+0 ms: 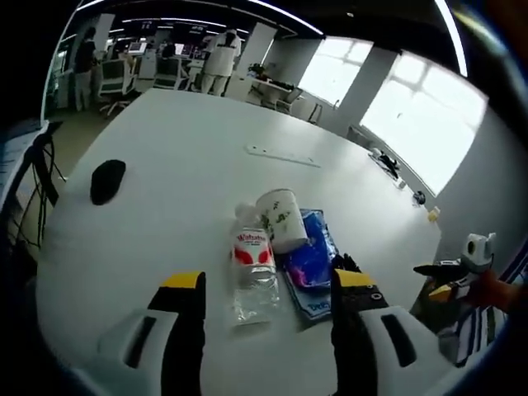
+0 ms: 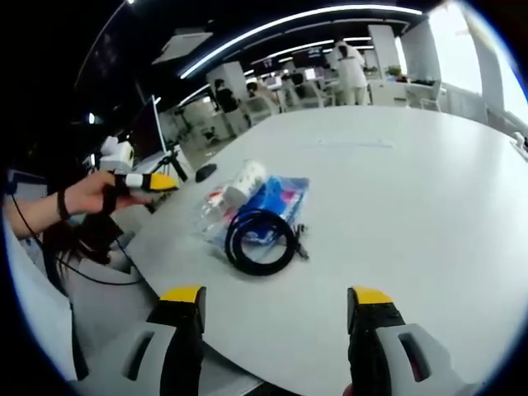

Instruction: Arrange the tabletop items into an orderly group along one side of the table until the central work area is clear of visible clutter.

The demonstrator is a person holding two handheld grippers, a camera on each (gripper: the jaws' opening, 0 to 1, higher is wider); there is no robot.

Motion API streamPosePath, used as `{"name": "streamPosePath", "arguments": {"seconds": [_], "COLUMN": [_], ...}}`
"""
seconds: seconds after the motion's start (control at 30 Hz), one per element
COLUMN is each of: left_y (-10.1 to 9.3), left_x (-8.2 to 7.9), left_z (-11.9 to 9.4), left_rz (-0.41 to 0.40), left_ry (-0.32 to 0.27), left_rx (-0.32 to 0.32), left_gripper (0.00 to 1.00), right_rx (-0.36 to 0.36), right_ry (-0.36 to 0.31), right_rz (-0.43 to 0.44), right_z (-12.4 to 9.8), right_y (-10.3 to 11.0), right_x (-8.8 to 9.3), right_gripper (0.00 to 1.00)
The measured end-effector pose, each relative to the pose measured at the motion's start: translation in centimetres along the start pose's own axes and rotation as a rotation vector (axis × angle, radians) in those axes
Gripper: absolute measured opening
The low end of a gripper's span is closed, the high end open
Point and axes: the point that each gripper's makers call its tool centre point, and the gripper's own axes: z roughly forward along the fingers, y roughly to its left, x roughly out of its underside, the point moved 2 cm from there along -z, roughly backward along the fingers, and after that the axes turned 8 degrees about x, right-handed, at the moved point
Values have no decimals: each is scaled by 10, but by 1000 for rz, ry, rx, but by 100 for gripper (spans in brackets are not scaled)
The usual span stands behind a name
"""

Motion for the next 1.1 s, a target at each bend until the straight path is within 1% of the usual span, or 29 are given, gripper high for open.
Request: {"name": "streamPosePath", "arguments": {"seconds": [0.1, 0.23, 0.3, 0.5, 0.83, 1.1], "left_y": [1, 7, 10, 13, 19, 22], "left_x": [-1, 0, 0, 2, 10, 17], "left_z": [6, 15, 20, 30, 45, 57], "left_rz": [-13, -47, -59, -83, -130, -152], "left_ry": [10, 42, 47, 84, 139, 181], "left_rx": [-6, -35, -44, -65, -87, -111], "left_gripper": [61, 60, 59, 57, 54, 54], "right_rx": [-1, -1, -1, 3, 7, 7], "right_ry": [-1, -1, -1, 2, 9, 10], "right_rz": [3, 6, 7, 13, 21, 26], "right_z": [1, 2, 2, 1, 0, 0], "right_y": [0, 1, 1, -1, -2, -2], "right_x": [-1, -2, -2, 1, 8, 12], "right_gripper": [71, 71, 71, 71, 71, 71]}}
